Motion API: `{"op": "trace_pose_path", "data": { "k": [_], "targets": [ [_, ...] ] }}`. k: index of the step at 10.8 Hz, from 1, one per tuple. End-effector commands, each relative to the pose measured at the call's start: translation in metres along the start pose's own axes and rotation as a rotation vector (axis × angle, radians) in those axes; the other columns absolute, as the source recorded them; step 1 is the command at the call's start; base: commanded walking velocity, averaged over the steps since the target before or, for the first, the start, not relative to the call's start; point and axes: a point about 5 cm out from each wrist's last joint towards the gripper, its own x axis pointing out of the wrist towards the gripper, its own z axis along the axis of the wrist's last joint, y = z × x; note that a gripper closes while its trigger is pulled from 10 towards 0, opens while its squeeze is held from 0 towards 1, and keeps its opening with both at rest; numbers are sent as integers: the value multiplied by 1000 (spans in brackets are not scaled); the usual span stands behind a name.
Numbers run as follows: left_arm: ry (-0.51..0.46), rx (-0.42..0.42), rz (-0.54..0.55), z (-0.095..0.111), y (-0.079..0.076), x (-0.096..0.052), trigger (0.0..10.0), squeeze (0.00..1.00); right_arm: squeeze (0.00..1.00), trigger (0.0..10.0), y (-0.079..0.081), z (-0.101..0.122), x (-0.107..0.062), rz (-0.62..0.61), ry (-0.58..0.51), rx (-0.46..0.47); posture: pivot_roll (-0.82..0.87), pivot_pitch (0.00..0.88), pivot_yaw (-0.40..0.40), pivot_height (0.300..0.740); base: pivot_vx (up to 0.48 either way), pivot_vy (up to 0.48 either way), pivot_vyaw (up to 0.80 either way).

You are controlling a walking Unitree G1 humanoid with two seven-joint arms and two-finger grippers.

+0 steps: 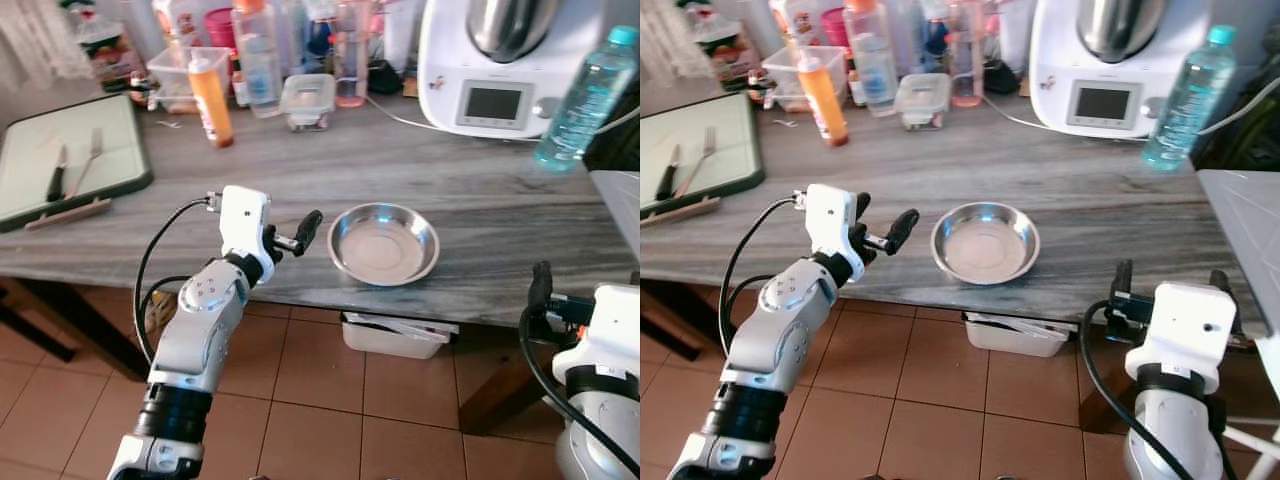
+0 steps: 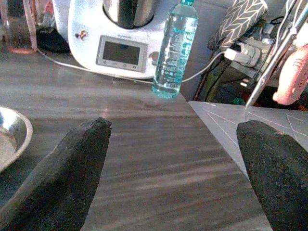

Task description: Setting the table

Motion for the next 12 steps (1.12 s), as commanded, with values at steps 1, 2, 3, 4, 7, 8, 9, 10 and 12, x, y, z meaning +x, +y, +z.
{"op": "trace_pose_path", "data": {
  "k": [1, 2, 3, 4, 7, 8, 9, 10, 12],
  "targets": [
    [-3, -9, 27, 1, 5, 1, 10000, 0, 0, 10000, 2, -1, 1, 11, 10, 13, -72, 107, 62, 740, 0, 0, -706],
    [-6, 2, 39, 2, 5, 2, 10000, 0, 0, 10000, 4, -1, 2, 15, 10, 18, -73, 107, 62, 740, 0, 0, -706],
    [-5, 0, 37, 2, 5, 2, 10000, 0, 0, 10000, 5, -1, 3, 20, 10, 24, -75, 106, 65, 740, 0, 0, -706],
    [0, -2, 34, 0, 4, 3, 10000, 0, 0, 10000, 7, -1, 4, 26, 9, 29, -75, 106, 65, 740, 0, 0, -706],
    [27, 40, 43, -7, 4, 0, 10000, 0, 0, 10000, 12, -3, 4, 63, 27, 64, -73, 110, 60, 740, 0, 0, -681],
    [31, 35, 44, -9, 5, -2, 10000, 0, 0, 10000, 13, -3, 4, 69, 33, 54, -74, 114, 59, 740, 0, 0, -569],
    [11, 70, 49, -8, 9, -8, 10000, 0, 0, 10000, 13, -2, 3, 73, 23, 72, -75, 118, 58, 740, 0, 0, 0],
    [3, 96, 81, -8, 17, -17, 10000, 0, 0, 10000, 13, -1, 1, 77, 21, 73, -73, 120, 55, 740, 0, 0, 0],
    [18, 111, 126, -13, 29, -34, 10000, 0, 0, 10000, 11, 0, 0, 84, 19, 94, -70, 130, 48, 740, 0, 0, 0]
  ]
}}
